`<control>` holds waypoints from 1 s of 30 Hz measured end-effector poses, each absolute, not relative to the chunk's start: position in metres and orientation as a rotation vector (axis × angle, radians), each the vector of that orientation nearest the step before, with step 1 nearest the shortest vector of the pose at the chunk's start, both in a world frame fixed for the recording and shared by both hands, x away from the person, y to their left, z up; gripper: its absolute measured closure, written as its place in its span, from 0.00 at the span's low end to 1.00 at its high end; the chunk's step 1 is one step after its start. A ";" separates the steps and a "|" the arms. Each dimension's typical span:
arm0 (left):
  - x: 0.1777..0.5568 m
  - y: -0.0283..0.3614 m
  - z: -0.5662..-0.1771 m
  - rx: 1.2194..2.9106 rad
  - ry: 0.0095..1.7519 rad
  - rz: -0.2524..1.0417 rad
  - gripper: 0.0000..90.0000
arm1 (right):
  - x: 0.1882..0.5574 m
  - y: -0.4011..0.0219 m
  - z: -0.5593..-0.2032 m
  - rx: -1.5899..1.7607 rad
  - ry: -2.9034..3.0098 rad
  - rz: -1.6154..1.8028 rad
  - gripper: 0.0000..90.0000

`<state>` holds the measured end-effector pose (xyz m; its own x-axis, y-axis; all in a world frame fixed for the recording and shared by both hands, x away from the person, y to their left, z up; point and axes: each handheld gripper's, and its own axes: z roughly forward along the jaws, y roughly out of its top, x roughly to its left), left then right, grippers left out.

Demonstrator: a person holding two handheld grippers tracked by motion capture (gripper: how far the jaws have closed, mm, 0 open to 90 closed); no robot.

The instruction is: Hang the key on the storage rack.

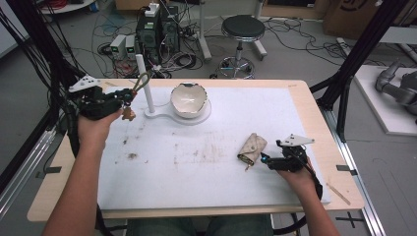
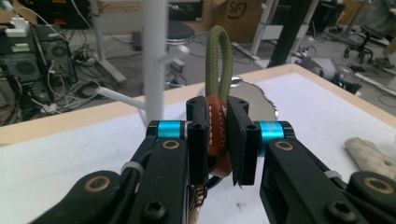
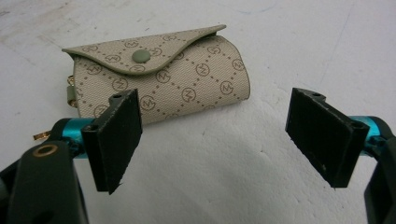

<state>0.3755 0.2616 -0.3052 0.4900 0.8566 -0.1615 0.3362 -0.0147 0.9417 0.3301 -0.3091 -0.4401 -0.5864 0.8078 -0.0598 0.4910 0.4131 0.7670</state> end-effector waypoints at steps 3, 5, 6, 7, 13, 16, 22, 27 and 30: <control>0.378 0.266 -0.304 1.592 1.068 0.580 0.87 | 0.330 -0.309 -0.440 1.109 2.252 1.005 0.21; 0.383 0.270 -0.304 1.599 1.075 0.586 0.88 | 0.330 -0.310 -0.441 1.112 2.250 1.001 0.21; 0.383 0.270 -0.304 1.599 1.075 0.586 0.87 | 0.330 -0.310 -0.441 1.112 2.250 1.001 0.21; 0.386 0.269 -0.305 1.612 1.081 0.594 0.88 | 0.330 -0.310 -0.441 1.118 2.250 0.999 0.21; 0.393 0.267 -0.309 1.617 1.101 0.600 0.87 | 0.329 -0.311 -0.441 1.119 2.247 0.996 0.21; 0.395 0.267 -0.310 1.618 1.114 0.597 0.87 | 0.329 -0.311 -0.441 1.116 2.248 0.996 0.21; 0.395 0.267 -0.312 1.623 1.145 0.620 0.63 | 0.329 -0.311 -0.442 1.117 2.252 0.998 0.21; 0.392 0.265 -0.316 1.652 1.148 0.629 0.52 | 0.329 -0.311 -0.441 1.115 2.251 1.000 0.21; 0.384 0.264 -0.325 1.673 1.133 0.626 0.42 | 0.328 -0.312 -0.441 1.114 2.245 1.005 0.21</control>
